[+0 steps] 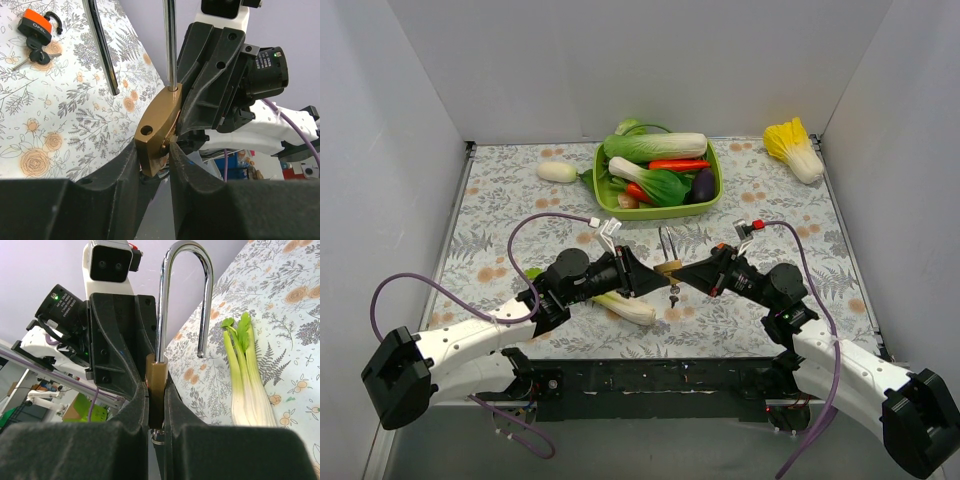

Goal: Unlock with the key

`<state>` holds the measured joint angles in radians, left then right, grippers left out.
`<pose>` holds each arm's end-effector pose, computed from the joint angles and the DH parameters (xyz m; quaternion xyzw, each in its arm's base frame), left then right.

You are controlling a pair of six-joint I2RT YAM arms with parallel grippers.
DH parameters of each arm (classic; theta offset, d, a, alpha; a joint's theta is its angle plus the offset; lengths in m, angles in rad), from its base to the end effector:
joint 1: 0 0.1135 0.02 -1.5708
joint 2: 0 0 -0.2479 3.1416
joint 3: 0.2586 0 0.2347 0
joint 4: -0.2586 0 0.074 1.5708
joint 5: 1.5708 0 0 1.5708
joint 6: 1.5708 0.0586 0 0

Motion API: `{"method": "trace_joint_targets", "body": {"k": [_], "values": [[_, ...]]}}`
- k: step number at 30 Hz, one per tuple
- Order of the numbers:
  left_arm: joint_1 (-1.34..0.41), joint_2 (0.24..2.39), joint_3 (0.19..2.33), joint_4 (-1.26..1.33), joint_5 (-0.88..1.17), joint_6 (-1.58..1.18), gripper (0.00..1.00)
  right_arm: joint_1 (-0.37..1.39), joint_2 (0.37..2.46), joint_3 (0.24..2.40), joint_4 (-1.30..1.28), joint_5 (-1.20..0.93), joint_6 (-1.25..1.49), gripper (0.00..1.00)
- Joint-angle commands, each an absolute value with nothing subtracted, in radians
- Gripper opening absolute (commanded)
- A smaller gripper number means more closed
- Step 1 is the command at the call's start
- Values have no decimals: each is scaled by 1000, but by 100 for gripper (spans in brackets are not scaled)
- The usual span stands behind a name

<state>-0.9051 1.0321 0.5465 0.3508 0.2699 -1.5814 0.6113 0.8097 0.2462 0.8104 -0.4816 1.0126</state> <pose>0.1426 -0.2069 0.2559 -0.1641 0.7334 -0.6498 0.1138 0.1441 0.1341 0.2533 -0.0654 0.6224 0.6567 0.4207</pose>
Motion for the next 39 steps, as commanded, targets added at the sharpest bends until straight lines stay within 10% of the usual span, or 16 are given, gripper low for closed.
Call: {"method": "trace_joint_targets", "body": {"k": [1,4,15,39], "values": [[-911,1012,543,367,304,-1520,1,612,805,261,922,-472,1023,1],[-913,991,522,380,288,-1476,0,607,808,268,879,-485,994,4],[-776,985,483,362,563,-1318,0,399,801,491,494,-695,740,65],[-700,1006,554,316,844,-1239,0,371,900,649,89,-1006,281,69]]}}
